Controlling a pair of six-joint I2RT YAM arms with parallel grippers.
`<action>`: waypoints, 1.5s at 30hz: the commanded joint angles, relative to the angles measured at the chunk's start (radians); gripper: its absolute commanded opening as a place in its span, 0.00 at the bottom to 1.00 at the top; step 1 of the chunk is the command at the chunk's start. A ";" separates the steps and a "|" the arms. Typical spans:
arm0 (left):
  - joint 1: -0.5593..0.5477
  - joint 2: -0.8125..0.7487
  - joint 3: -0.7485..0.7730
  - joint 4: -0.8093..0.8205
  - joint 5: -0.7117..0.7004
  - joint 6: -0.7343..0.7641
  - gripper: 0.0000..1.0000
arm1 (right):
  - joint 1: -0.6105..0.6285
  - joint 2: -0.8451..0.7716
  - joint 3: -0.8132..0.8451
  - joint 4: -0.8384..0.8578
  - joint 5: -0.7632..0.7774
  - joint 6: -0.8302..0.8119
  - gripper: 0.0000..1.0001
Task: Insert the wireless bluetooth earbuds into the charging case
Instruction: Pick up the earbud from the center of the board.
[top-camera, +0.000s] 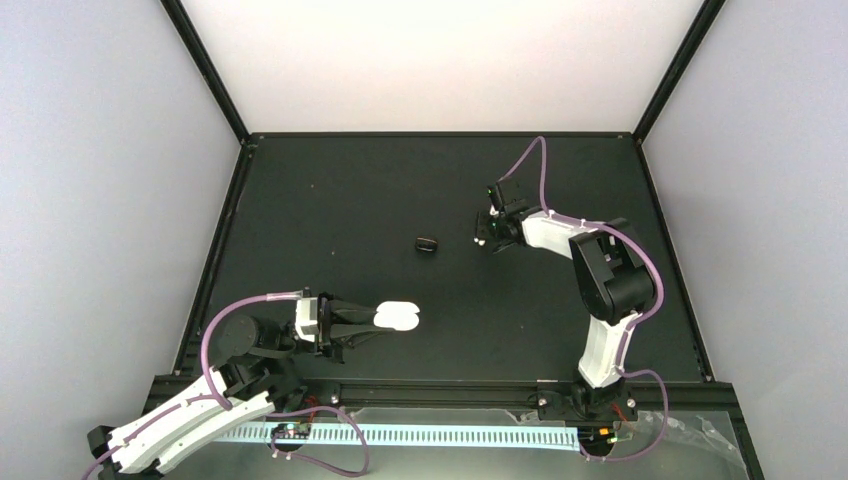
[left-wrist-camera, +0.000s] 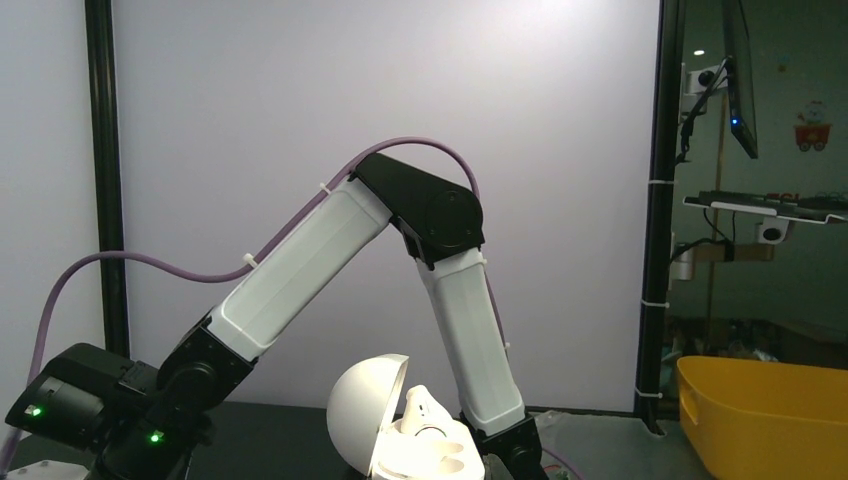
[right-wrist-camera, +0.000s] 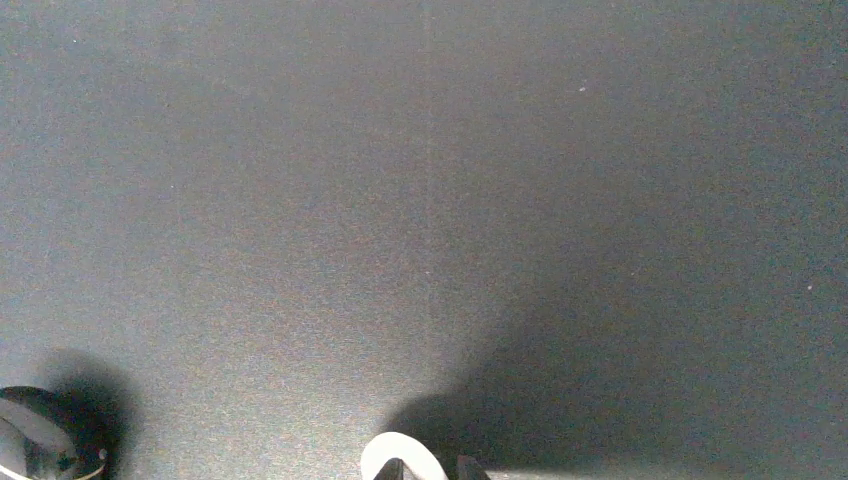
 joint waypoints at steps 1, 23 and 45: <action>-0.004 0.011 0.002 0.031 0.016 -0.004 0.01 | 0.021 0.002 0.012 -0.026 -0.009 -0.013 0.10; -0.003 0.040 0.010 0.059 0.017 -0.013 0.01 | 0.033 -0.268 -0.131 0.047 -0.030 0.070 0.01; -0.004 0.268 0.111 0.277 0.012 -0.044 0.01 | 0.538 -1.136 0.200 -0.438 -0.344 -0.322 0.01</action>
